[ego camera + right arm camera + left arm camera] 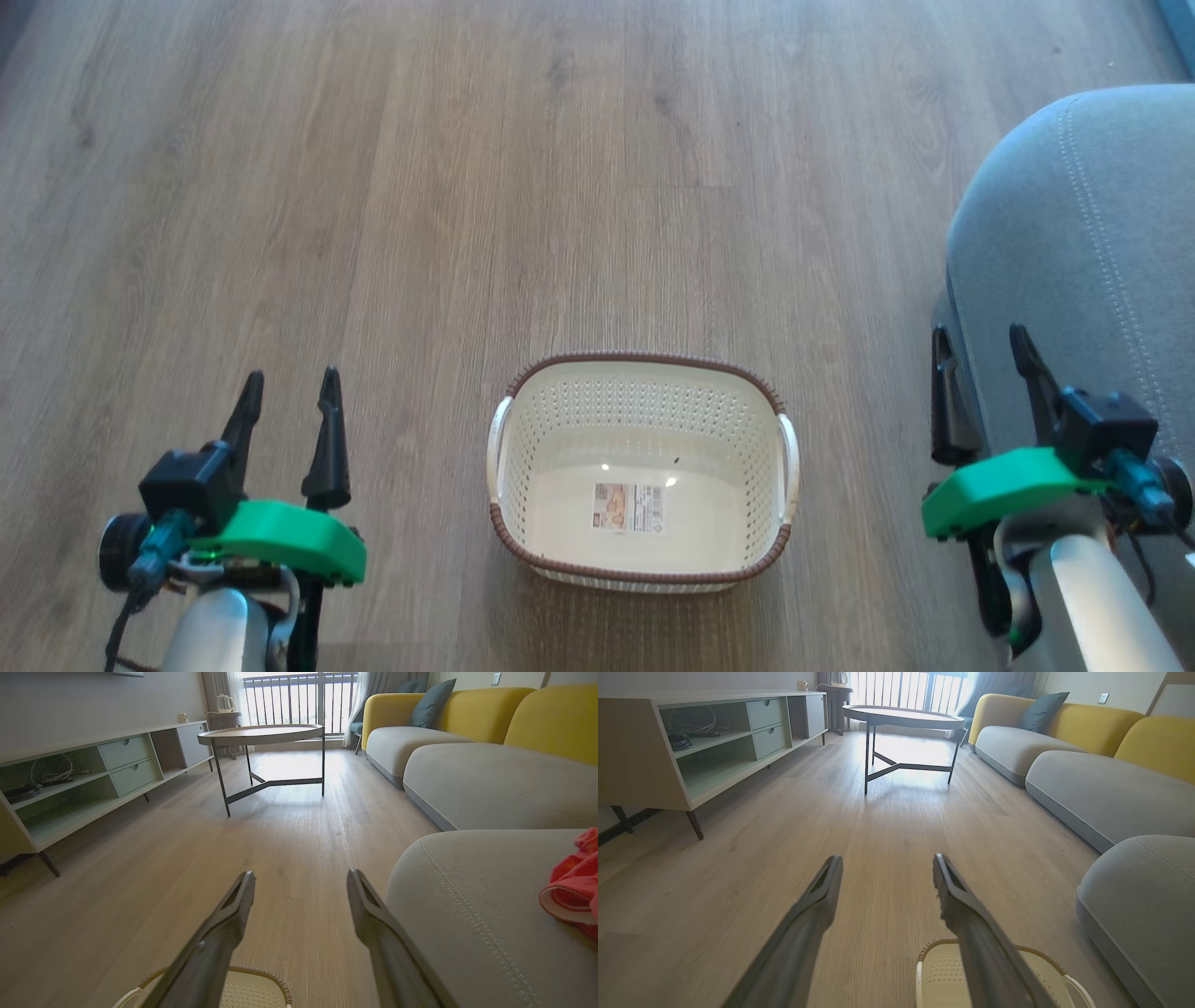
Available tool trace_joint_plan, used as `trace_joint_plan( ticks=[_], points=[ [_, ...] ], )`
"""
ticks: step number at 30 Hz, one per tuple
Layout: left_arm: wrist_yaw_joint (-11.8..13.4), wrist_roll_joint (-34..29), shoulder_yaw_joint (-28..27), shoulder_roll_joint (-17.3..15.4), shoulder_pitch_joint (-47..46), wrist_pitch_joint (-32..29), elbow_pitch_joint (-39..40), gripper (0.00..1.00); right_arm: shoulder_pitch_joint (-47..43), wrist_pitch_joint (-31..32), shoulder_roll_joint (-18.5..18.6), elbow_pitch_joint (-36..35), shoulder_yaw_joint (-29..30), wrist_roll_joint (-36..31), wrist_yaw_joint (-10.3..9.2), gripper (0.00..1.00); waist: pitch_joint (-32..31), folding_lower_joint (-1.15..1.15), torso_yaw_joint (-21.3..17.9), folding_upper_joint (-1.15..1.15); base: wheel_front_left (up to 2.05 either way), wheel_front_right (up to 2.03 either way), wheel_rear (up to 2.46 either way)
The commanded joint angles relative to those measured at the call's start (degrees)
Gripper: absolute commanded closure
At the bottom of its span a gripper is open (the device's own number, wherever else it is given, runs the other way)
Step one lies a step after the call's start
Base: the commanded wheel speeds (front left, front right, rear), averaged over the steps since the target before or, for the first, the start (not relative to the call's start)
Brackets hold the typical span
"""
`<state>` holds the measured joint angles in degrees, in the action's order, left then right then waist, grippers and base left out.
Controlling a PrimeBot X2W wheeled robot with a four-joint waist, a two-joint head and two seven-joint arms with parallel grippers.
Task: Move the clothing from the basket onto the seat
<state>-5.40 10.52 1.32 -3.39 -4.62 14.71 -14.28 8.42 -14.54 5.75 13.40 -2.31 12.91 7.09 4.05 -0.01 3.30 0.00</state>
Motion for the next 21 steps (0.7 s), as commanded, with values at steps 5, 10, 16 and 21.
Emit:
trace_joint_plan(
  ticks=[5, 10, 16, 21],
  points=[
    [-0.6, -0.9, -2.6, 0.0, -0.6, 0.3, 0.7, 0.0, -0.8, -0.5, -0.5, -1.4, -1.4, 0.3, 0.4, 0.0, -1.3, 0.01, -0.7, 0.0, 0.0, 0.0, 0.0],
    [-1.0, -1.5, -3.0, 0.2, 0.0, 0.3, 0.2, 0.0, -1.2, -0.5, -1.0, -1.6, -1.3, 0.1, 0.4, 0.0, -2.1, 0.01, -1.4, 0.0, 0.0, 0.0, 0.0],
    [-1.4, -2.6, -3.5, 0.3, 0.2, 0.3, -0.4, 0.0, -0.3, -0.5, -1.2, -1.3, -1.3, -0.1, 0.4, 0.0, -2.4, 0.01, -2.4, 0.0, 0.0, 0.0, 0.0],
    [-1.6, -3.9, -3.5, 0.3, 0.2, 0.3, -1.2, 0.0, -0.2, -0.5, -1.3, -0.2, -1.7, -0.5, 0.4, 0.0, -2.8, 0.01, -2.6, 0.0, 0.0, 0.0, 0.0]
  ],
)
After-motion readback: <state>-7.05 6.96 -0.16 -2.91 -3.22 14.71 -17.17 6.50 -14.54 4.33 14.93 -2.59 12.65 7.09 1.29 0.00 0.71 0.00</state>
